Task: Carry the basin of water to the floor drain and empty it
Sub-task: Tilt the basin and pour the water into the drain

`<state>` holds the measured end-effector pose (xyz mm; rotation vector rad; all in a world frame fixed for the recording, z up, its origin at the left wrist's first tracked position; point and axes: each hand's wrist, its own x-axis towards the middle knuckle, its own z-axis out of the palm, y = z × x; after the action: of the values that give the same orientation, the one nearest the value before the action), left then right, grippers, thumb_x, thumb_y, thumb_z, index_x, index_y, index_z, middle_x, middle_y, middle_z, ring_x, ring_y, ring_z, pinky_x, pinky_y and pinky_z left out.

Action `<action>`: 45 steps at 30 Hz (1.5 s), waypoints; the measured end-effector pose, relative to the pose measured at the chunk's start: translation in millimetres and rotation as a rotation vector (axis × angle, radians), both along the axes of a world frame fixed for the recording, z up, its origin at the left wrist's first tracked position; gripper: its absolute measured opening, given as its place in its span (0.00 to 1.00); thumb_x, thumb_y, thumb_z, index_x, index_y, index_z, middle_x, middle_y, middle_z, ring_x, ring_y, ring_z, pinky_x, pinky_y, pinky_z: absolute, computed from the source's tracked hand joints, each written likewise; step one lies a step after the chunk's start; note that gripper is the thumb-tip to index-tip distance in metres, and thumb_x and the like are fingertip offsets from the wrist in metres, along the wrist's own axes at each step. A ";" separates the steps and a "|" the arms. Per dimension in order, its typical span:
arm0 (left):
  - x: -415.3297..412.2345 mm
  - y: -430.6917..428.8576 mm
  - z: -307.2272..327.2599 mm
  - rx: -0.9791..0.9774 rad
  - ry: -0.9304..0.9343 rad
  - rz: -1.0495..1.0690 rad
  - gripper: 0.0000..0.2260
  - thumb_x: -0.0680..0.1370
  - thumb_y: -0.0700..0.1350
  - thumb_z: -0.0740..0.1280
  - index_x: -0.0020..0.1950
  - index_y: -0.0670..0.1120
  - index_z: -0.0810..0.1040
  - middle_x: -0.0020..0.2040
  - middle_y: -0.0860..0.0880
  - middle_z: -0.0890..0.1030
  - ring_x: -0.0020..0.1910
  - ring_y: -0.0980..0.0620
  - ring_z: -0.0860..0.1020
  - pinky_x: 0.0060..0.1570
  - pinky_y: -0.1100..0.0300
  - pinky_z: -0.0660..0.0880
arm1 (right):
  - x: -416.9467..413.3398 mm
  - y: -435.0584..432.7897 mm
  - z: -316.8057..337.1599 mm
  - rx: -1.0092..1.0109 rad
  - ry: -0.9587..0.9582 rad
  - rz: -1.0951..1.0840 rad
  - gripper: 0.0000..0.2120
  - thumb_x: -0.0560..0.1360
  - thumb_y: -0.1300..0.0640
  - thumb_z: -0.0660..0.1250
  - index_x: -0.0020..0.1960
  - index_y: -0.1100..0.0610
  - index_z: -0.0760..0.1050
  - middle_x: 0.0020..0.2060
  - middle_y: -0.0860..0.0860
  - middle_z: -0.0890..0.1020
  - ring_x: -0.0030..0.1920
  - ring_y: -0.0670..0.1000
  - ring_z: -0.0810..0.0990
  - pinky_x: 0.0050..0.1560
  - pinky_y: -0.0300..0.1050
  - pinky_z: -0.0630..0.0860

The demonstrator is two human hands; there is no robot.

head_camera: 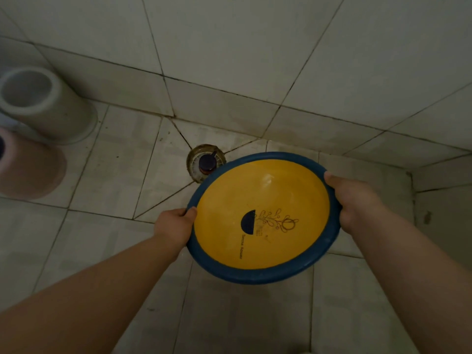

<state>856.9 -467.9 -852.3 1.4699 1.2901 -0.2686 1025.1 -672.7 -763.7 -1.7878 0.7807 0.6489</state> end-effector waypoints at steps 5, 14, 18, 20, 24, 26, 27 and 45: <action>-0.1 -0.1 1.5 0.004 0.004 0.000 0.17 0.77 0.48 0.62 0.61 0.39 0.77 0.56 0.37 0.81 0.49 0.42 0.77 0.53 0.52 0.76 | 0.8 0.6 -0.6 0.004 -0.009 -0.005 0.11 0.75 0.53 0.67 0.51 0.60 0.76 0.39 0.55 0.80 0.38 0.55 0.79 0.35 0.47 0.75; -0.6 0.5 2.2 -0.006 0.007 -0.008 0.12 0.77 0.48 0.62 0.48 0.42 0.82 0.53 0.36 0.81 0.45 0.44 0.76 0.52 0.50 0.77 | 1.9 0.1 -2.5 0.010 -0.011 0.007 0.11 0.74 0.53 0.67 0.51 0.60 0.76 0.41 0.56 0.81 0.38 0.55 0.79 0.34 0.45 0.75; -1.1 0.9 1.9 -0.008 0.026 -0.019 0.14 0.77 0.49 0.63 0.54 0.41 0.81 0.53 0.37 0.81 0.49 0.40 0.78 0.53 0.47 0.77 | 2.3 0.7 -1.8 0.009 -0.016 0.016 0.11 0.75 0.53 0.67 0.51 0.60 0.76 0.40 0.56 0.81 0.38 0.55 0.79 0.35 0.46 0.75; -0.7 0.8 0.3 -0.009 0.036 -0.020 0.17 0.77 0.50 0.63 0.58 0.40 0.79 0.54 0.37 0.81 0.50 0.39 0.78 0.53 0.48 0.77 | 2.5 1.3 -1.1 0.007 -0.018 0.019 0.11 0.75 0.53 0.67 0.51 0.60 0.76 0.40 0.56 0.81 0.38 0.55 0.79 0.34 0.45 0.75; 0.2 -0.2 -2.5 -0.007 0.033 -0.034 0.17 0.77 0.50 0.62 0.58 0.40 0.79 0.54 0.37 0.81 0.49 0.40 0.78 0.53 0.49 0.77 | 2.6 1.9 0.2 0.004 -0.030 0.017 0.10 0.75 0.54 0.67 0.51 0.60 0.76 0.40 0.55 0.80 0.37 0.55 0.79 0.33 0.45 0.74; 0.5 -0.5 -2.7 -0.002 0.038 -0.035 0.17 0.77 0.50 0.62 0.59 0.40 0.78 0.55 0.37 0.81 0.52 0.39 0.78 0.53 0.49 0.77 | 2.3 1.9 0.7 0.004 -0.035 0.016 0.10 0.75 0.54 0.67 0.51 0.60 0.76 0.40 0.55 0.80 0.38 0.55 0.79 0.34 0.45 0.74; 0.7 -0.6 -3.1 -0.002 0.040 -0.037 0.17 0.77 0.50 0.62 0.59 0.40 0.78 0.55 0.37 0.81 0.52 0.38 0.78 0.54 0.48 0.77 | 2.2 2.1 1.2 0.003 -0.036 0.014 0.10 0.75 0.54 0.67 0.51 0.60 0.76 0.40 0.55 0.80 0.38 0.55 0.78 0.34 0.45 0.74; 0.7 1.7 -9.0 -0.043 0.020 0.004 0.17 0.77 0.49 0.62 0.60 0.39 0.77 0.55 0.37 0.81 0.45 0.43 0.76 0.47 0.54 0.75 | 2.7 9.3 5.6 0.024 -0.050 0.018 0.12 0.75 0.54 0.67 0.54 0.60 0.76 0.41 0.55 0.80 0.39 0.54 0.79 0.35 0.45 0.75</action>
<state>857.6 -466.2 -861.3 1.4315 1.2950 -0.3073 1027.8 -663.4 -758.1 -1.7848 0.7209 0.6208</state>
